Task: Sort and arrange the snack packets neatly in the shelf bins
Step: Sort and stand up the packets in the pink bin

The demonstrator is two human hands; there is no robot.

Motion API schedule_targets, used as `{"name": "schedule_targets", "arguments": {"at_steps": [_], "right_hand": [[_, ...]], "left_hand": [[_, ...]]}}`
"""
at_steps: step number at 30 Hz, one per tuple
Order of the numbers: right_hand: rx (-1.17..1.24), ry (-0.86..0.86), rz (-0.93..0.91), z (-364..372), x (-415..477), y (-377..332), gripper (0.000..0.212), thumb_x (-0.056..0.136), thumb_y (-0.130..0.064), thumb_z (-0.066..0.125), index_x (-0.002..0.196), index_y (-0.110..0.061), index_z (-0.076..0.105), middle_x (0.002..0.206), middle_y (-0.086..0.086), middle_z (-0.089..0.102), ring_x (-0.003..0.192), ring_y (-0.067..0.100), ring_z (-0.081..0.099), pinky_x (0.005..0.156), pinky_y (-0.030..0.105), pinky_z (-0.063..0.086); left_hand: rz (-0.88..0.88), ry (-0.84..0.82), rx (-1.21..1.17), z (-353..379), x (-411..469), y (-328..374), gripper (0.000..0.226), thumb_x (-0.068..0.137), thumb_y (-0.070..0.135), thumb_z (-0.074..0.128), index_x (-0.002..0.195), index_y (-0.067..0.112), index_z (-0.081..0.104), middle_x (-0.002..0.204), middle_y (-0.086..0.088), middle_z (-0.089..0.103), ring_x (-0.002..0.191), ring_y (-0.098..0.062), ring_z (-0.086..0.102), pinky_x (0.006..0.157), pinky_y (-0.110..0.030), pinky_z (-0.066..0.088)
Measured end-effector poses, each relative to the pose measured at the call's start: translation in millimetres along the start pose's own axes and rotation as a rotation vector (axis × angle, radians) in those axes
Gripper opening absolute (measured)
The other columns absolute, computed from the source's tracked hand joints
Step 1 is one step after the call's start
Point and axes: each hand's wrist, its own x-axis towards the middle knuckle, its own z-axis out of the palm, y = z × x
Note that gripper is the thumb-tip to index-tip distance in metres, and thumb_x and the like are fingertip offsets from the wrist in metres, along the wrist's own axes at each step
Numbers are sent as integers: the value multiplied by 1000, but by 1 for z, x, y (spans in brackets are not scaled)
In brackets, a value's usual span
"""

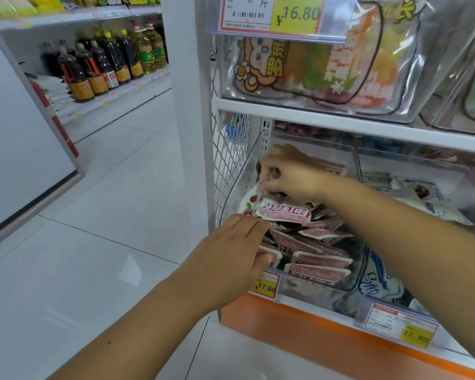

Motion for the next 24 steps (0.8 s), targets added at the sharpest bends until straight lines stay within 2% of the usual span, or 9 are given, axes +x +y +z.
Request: {"name": "schedule_targets", "arguments": {"at_steps": [1, 4, 9, 11, 13, 15, 18, 20, 24], "right_hand": [[104, 24, 20, -7, -4, -2, 16, 84, -33, 70, 90, -21, 61, 105, -4, 57, 94, 17, 57, 73, 28, 47], [372, 102, 75, -28, -25, -6, 21, 87, -36, 67, 99, -20, 59, 95, -8, 65, 81, 8, 61, 66, 24, 46], [450, 129, 120, -31, -43, -1, 30, 84, -42, 69, 107, -25, 60, 100, -5, 69, 90, 25, 68, 79, 44, 54], [477, 144, 137, -30, -46, 0, 27, 83, -44, 70, 106, -33, 60, 97, -11, 69, 89, 23, 69, 78, 43, 56], [475, 177, 130, -33, -51, -3, 21, 85, -42, 68, 104, -38, 60, 93, -17, 68, 86, 13, 68, 73, 27, 54], [439, 187, 115, -37, -58, -7, 14, 88, -40, 65, 101, -37, 61, 91, -16, 69, 82, 9, 67, 63, 16, 49], [388, 121, 97, -42, -67, -14, 8, 90, -45, 58, 96, -41, 61, 90, -12, 70, 79, 7, 66, 66, 18, 49], [358, 42, 79, -40, -69, -16, 6, 92, -42, 58, 97, -40, 61, 85, -9, 70, 72, 6, 64, 62, 24, 50], [168, -144, -1, -26, -64, -20, 29, 89, -31, 66, 114, -37, 53, 92, -13, 61, 76, 3, 59, 62, 23, 43]], "left_hand": [[2, -1, -4, 0, 1, -1, 53, 100, 47, 33, 148, 24, 26, 146, 9, 34, 133, -7, 21, 110, -20, 22], [-5, -7, -24, 0, 2, -2, 52, 99, 47, 35, 146, 25, 29, 144, 10, 35, 132, -6, 22, 108, -21, 26], [-19, -14, -34, 0, 3, -2, 54, 99, 50, 34, 148, 29, 24, 146, 13, 31, 132, -2, 18, 107, -20, 28], [-23, -11, -40, 0, 2, -1, 54, 99, 50, 34, 148, 30, 23, 146, 14, 31, 132, -2, 18, 107, -20, 29], [-20, -8, -33, 0, 1, 0, 54, 99, 50, 34, 148, 29, 24, 146, 13, 32, 132, -4, 20, 106, -22, 31], [-17, -4, -27, 0, 0, 0, 54, 99, 50, 34, 148, 29, 24, 146, 12, 33, 132, -4, 21, 106, -23, 32], [-15, 4, -23, 1, 1, 0, 55, 99, 50, 35, 148, 28, 25, 145, 11, 34, 131, -5, 22, 106, -22, 31], [-12, 10, -24, 1, 1, -1, 55, 98, 51, 35, 148, 28, 27, 144, 12, 35, 130, -4, 23, 105, -19, 29], [-3, 15, -24, 1, 1, -3, 54, 98, 51, 35, 147, 28, 28, 141, 13, 37, 128, -3, 24, 103, -16, 26]]}}
